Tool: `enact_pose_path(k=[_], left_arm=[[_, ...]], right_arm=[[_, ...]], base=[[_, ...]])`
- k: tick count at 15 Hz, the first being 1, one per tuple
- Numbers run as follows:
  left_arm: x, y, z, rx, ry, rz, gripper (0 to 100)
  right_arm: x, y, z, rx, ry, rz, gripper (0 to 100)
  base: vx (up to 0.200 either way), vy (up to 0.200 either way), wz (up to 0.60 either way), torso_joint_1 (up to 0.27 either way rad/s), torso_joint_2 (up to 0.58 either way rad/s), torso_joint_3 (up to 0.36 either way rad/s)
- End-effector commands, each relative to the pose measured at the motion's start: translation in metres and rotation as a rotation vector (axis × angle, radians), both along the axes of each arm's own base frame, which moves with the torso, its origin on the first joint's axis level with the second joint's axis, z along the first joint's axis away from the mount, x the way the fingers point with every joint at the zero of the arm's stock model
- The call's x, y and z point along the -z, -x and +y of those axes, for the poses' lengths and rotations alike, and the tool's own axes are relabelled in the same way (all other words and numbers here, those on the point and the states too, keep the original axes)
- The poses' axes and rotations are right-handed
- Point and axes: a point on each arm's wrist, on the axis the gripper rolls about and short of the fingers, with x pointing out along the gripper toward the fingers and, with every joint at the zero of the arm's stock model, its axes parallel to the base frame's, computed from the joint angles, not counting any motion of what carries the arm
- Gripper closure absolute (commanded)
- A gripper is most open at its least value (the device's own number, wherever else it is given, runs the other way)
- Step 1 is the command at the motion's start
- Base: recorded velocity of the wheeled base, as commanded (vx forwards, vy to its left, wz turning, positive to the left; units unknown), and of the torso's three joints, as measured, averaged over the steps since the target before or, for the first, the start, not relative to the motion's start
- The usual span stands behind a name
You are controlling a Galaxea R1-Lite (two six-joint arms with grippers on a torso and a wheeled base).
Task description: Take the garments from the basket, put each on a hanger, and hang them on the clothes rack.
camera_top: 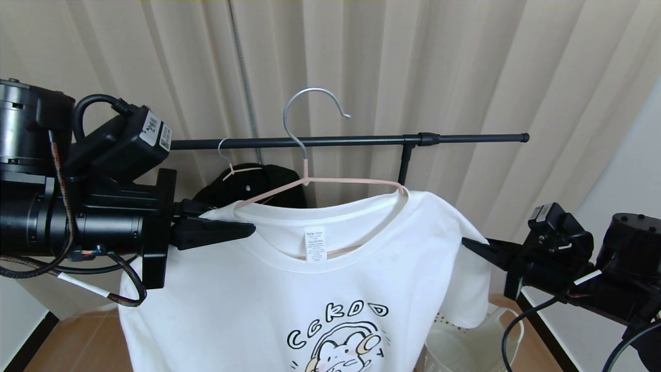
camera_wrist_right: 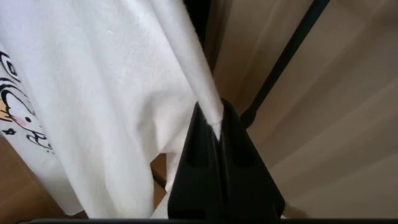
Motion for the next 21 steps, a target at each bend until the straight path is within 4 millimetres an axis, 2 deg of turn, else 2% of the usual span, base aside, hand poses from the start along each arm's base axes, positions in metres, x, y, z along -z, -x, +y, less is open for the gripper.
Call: enact_pose_path(k=[1, 11, 12, 15, 16, 21], left_arm=[[-0.001, 0.005, 0.004, -0.015, -0.001, -0.009, 100], [0.011, 0.012, 0.009, -0.061, -0.006, 0.054, 100], [0.012, 0.012, 0.009, -0.092, -0.013, 0.071, 100], [0.012, 0.011, 0.009, -0.118, -0.009, 0.089, 100], [0.013, 0.011, 0.01, -0.162, -0.008, 0.118, 100], [0.027, 0.008, 0.011, -0.319, 0.023, 0.161, 100]], right_arm=[[-0.004, -0.001, -0.005, 0.019, -0.001, -0.019, 100], [-0.01, 0.01, -0.007, 0.021, -0.002, -0.033, 100], [-0.013, 0.013, -0.007, 0.019, -0.003, -0.044, 0], [-0.02, 0.019, -0.007, 0.016, -0.006, -0.075, 0], [-0.026, 0.027, -0.007, 0.012, -0.004, -0.096, 0], [-0.042, 0.039, -0.005, 0.001, -0.004, -0.174, 0]], base=[[0.0, 0.0, 0.0, 0.0, 0.0, 0.0], [0.0, 0.0, 0.0, 0.0, 0.0, 0.0], [0.0, 0.0, 0.0, 0.0, 0.0, 0.0], [0.0, 0.0, 0.0, 0.0, 0.0, 0.0], [0.0, 0.0, 0.0, 0.0, 0.0, 0.0], [0.0, 0.0, 0.0, 0.0, 0.0, 0.0]])
